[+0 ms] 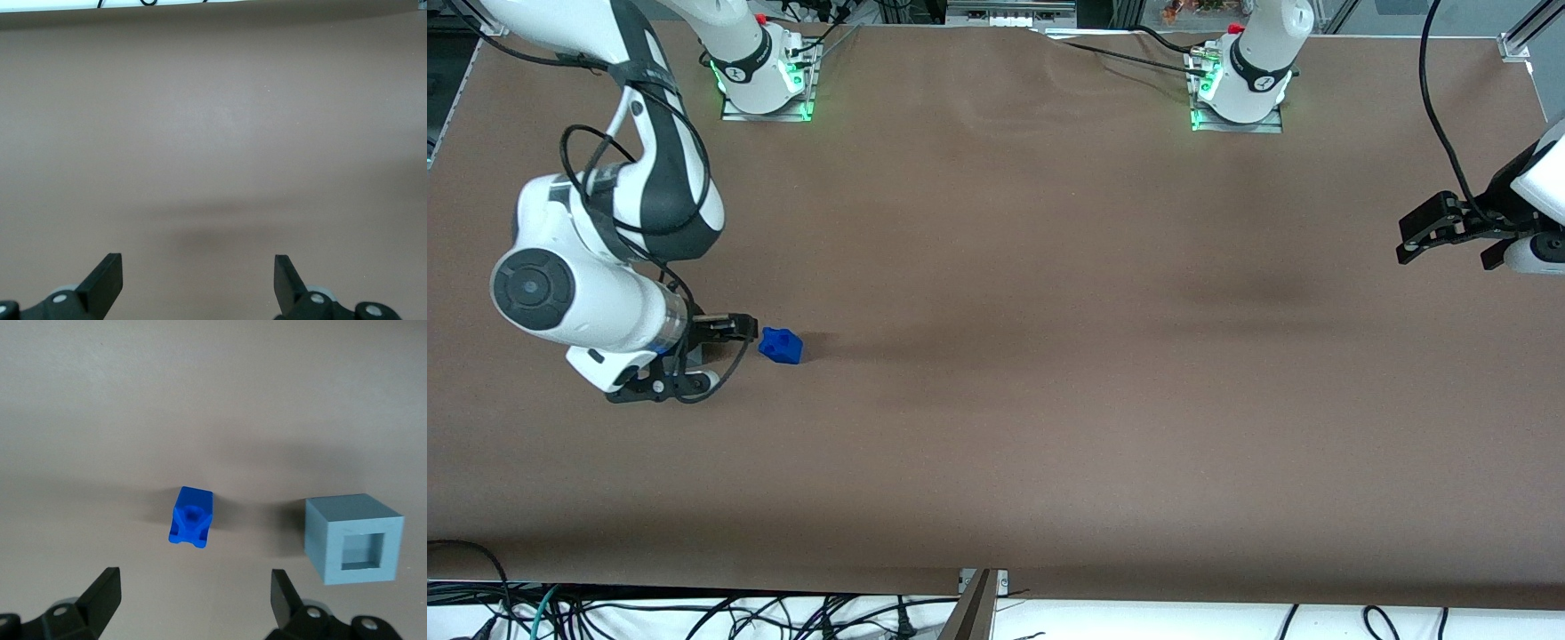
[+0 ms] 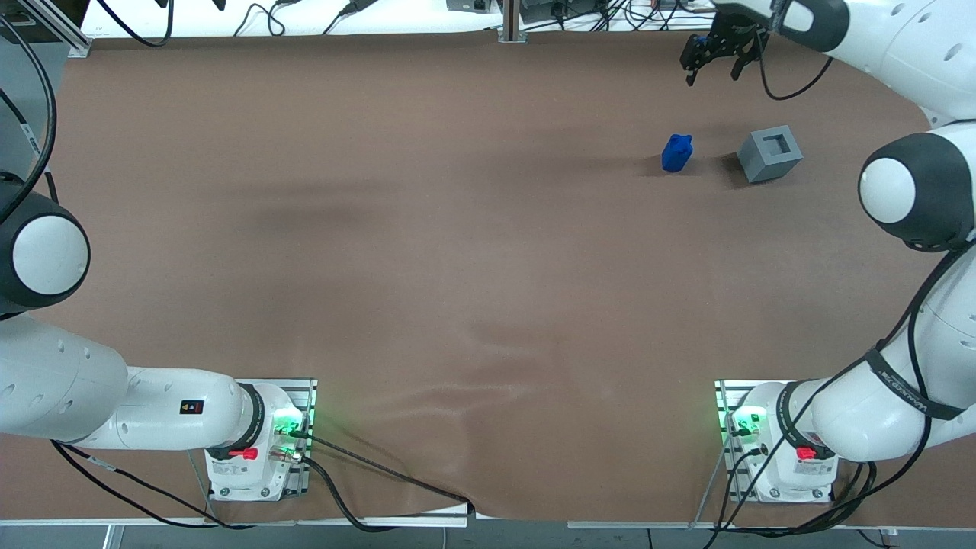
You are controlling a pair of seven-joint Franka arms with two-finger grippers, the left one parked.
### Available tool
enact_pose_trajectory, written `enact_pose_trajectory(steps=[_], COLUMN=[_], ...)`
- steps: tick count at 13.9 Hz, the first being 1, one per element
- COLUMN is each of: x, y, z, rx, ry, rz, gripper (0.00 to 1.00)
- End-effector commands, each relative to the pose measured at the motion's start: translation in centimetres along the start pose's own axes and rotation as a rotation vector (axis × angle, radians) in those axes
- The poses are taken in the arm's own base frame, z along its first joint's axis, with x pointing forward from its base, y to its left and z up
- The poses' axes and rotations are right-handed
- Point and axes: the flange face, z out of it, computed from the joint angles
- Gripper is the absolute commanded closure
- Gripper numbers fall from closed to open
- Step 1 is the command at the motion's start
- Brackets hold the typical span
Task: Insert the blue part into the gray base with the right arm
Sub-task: 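Move the open right gripper down over the blue part, then close the right gripper on the blue part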
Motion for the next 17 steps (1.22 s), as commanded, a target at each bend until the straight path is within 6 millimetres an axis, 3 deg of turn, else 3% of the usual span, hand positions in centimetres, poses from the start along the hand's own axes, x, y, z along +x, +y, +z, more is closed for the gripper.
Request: enact_pose_trajectory(steps=[1, 3, 6, 13, 17], x=[0.1, -0.3, -0.9, -1.8, -1.7], y=[-0.7, -0.6, -0.9, -0.7, -0.8], z=[3.3, 7.0, 9.7, 14.8, 15.9], rx=[0.0, 0.001, -0.001, -0.004, -0.001], ry=[0.003, 0.016, 0.003, 0.027, 0.019], rz=[0.026, 0.029, 0.09, 0.098, 0.103], gripper=[0.01, 0.01, 0.01, 0.01, 0.01])
